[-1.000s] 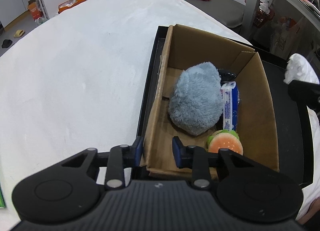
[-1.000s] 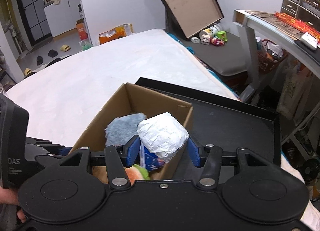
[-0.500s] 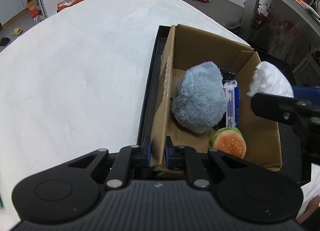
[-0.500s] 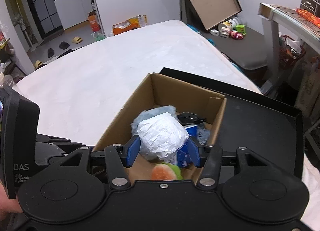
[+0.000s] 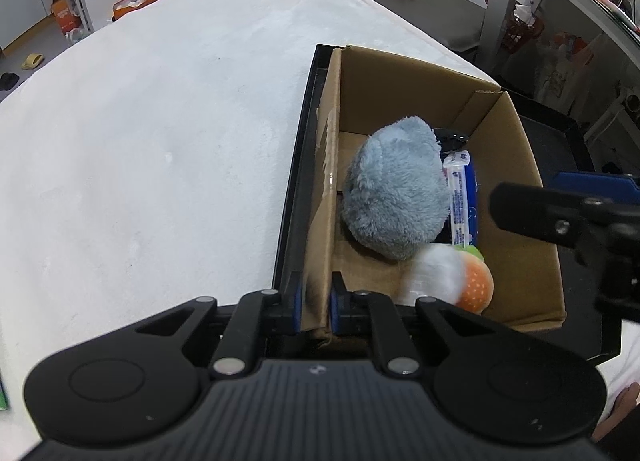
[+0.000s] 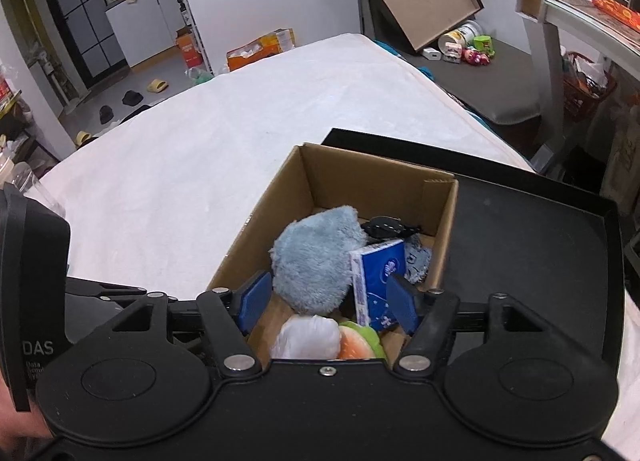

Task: Organize soft objects

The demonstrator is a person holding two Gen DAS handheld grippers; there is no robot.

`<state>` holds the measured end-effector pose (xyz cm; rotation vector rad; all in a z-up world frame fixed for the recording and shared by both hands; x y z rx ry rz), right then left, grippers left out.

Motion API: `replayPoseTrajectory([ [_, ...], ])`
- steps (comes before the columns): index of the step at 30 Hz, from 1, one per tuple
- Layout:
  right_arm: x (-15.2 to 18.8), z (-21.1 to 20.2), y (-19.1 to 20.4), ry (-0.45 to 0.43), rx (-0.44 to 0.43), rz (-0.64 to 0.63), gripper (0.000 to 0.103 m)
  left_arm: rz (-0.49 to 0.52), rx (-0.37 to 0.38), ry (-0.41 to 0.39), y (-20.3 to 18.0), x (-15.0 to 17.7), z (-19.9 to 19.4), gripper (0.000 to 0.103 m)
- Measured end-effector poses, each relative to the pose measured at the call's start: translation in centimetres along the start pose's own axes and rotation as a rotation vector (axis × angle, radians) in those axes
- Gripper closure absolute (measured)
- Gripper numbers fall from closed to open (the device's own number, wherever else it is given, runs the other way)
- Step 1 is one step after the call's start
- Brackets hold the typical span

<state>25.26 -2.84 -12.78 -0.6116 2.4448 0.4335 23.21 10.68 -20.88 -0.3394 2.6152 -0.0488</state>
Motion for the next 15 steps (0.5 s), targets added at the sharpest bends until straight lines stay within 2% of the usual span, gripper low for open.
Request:
replayPoseTrajectory([
  [13, 1.1, -1.9, -3.5, -0.028, 0.008, 0.096, 0.037, 0.016, -0.058, 0.007, -0.9, -0.2, -0.9, 0.088],
  [15, 1.3, -2.4, -4.1, -0.035, 0.009, 0.114, 0.034, 0.024, -0.062, 0.006, -1.2, -0.3, -1.3, 0.087],
])
Point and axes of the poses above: each gripper's, at about its wrist camera, not at the fingertips, and z roughly the way its jaws point, y to its left, x to its underside, the point moved 2 cm from there along z, roughly the way its jaws point, and after that the axes turned 2 degrees about -y, right-handed, at the moved point
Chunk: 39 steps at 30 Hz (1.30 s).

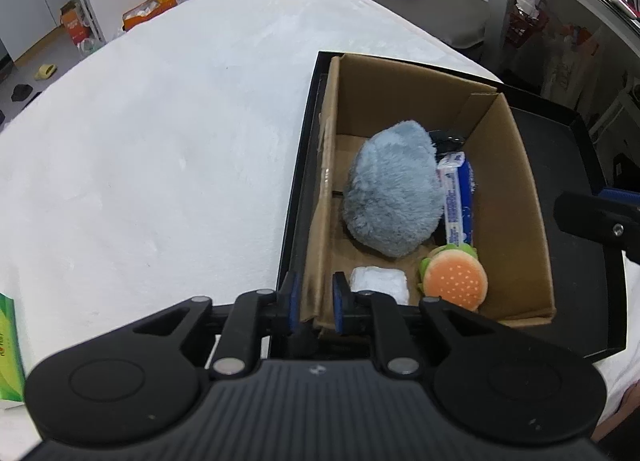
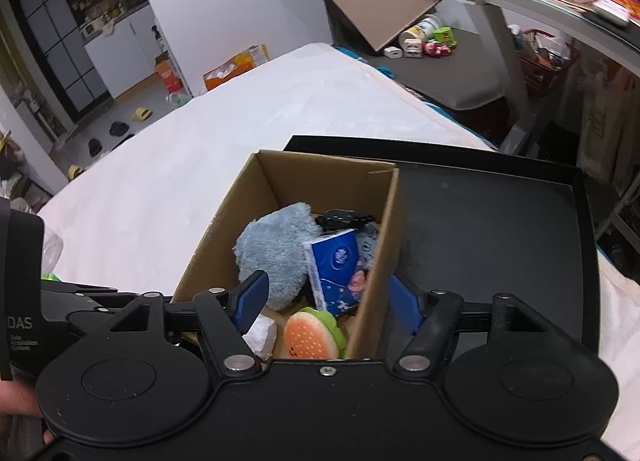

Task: Organize soft objects

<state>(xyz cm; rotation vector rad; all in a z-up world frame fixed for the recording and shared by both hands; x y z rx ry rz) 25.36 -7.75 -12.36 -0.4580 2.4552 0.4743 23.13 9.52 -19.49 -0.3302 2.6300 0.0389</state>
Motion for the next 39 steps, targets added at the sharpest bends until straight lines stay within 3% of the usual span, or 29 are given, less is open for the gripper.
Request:
replayPoseTrajectory([
  [5, 0.5, -1.2, -1.5, -0.016, 0.000, 0.041, 0.030, 0.015, -0.012, 0.001, -0.9, -0.2, -1.1, 0.083],
  [19, 1.4, -5.1, -4.4, -0.066, 0.031, 0.130, 0.009, 0.057, -0.035, -0.019, -3.4, 0.2, -4.1, 0.036],
  [24, 1.6, -6.6, -4.9, -0.078, 0.044, 0.147, 0.000, 0.072, -0.037, -0.040, -4.3, 0.4, -5.8, 0.027],
  [28, 1.8, -7.9, -5.1, -0.094, 0.053, 0.164, 0.000, 0.075, -0.050, -0.056, -4.7, 0.6, -7.3, 0.016],
  [39, 3.3, -11.8, -4.4, -0.137, 0.100, 0.161, 0.000, 0.080, 0.015, -0.108, -5.8, 2.5, -11.9, 0.006],
])
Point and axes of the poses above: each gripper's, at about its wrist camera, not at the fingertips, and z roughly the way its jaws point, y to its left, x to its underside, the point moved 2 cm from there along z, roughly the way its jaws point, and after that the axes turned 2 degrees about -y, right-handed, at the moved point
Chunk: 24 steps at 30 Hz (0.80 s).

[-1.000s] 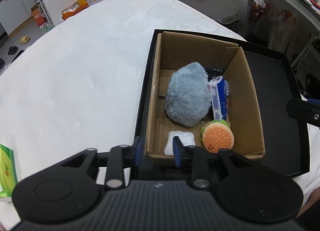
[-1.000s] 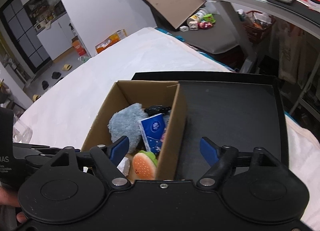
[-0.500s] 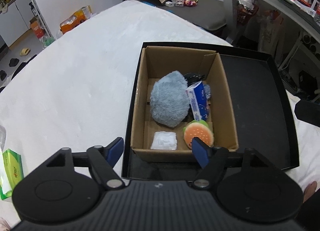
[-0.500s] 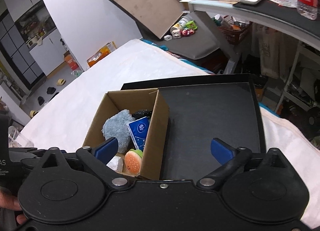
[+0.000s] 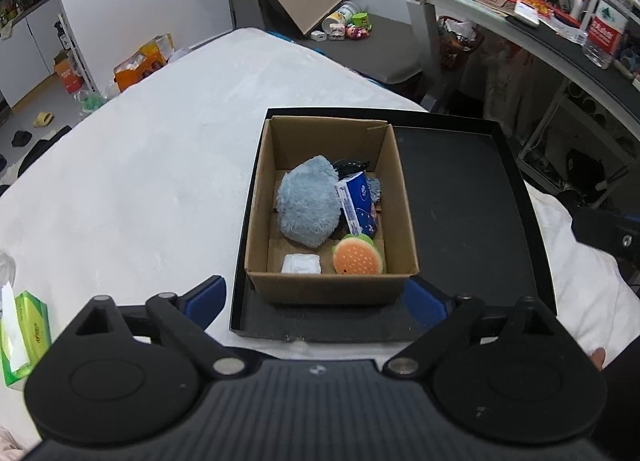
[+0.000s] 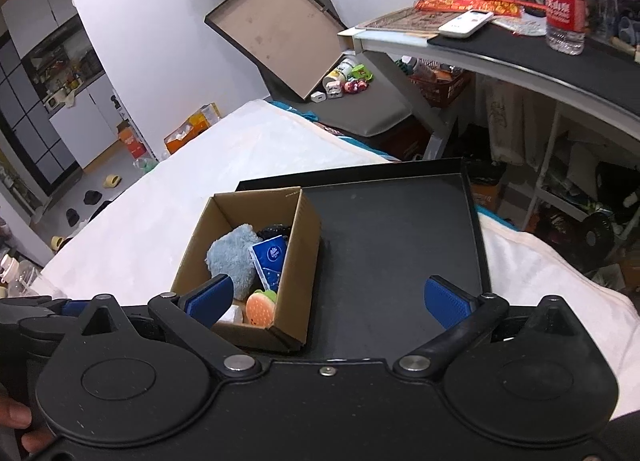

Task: Organize soft objects

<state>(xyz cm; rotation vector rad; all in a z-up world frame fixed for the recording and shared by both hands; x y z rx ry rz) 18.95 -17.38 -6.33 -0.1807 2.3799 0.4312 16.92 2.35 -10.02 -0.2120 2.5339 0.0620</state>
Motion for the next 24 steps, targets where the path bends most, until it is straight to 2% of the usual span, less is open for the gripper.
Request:
replayPoseTrajectory([
  [9, 0.5, -3.6, 0.4, -0.060, 0.062, -0.020, 0.000, 0.021, 0.008, -0.039, -0.3, 1.4, -3.3, 0.005],
  [24, 1.6, -6.7, 0.7, -0.077, 0.086, -0.003, 0.000, 0.052, 0.047, -0.098, -0.5, 2.5, -7.5, 0.005],
])
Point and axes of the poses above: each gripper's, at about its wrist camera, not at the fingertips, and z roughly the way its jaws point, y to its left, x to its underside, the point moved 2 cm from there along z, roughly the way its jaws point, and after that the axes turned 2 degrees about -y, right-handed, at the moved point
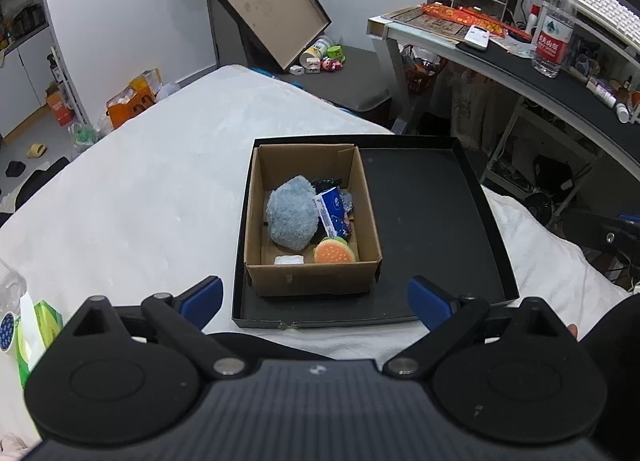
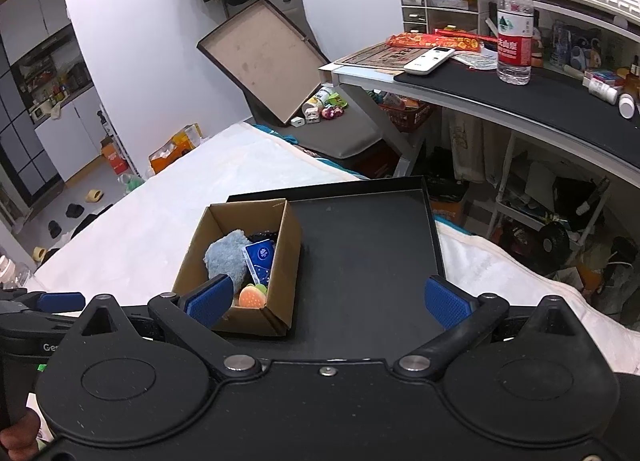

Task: Organize soft objects

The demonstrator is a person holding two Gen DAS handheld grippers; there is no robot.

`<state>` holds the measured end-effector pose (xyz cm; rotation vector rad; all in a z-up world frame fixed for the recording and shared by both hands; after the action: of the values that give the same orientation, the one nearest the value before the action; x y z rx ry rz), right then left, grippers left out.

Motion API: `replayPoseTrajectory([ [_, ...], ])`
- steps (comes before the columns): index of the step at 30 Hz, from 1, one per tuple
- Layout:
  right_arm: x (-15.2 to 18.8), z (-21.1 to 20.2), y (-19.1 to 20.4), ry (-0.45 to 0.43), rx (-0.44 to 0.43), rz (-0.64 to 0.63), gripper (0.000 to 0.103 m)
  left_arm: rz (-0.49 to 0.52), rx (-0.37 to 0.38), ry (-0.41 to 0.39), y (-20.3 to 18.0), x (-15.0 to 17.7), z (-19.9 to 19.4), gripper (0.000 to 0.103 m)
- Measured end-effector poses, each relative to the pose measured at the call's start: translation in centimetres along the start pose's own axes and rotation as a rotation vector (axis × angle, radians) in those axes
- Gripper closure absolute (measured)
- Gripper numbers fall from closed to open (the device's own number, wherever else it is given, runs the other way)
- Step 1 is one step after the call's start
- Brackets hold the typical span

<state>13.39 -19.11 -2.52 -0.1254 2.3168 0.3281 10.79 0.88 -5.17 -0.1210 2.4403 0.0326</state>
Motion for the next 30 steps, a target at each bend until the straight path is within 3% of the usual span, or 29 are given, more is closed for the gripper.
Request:
replayPoseTrajectory([
  [16, 0.4, -4.6, 0.0, -0.068, 0.046, 0.008, 0.000, 0.025, 0.031, -0.052, -0.5, 0.9, -3.6, 0.005],
  [30, 1.2, -9.1, 0.6, -0.162, 0.027, -0.006, 0.000, 0.045, 0.053, -0.114, -1.2, 2.3, -7.3, 0.005],
])
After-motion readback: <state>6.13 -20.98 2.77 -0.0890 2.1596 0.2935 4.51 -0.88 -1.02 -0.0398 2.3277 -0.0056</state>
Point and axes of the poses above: each gripper's, at about its wrist camera, not at the fingertips, and z roughly the way its jaws point, y to its left, x to its underside, the point moved 2 cm from there along z, roughly the way its jaws point, and after that the axes turned 2 degrees about -y, right-handed, at the moved point
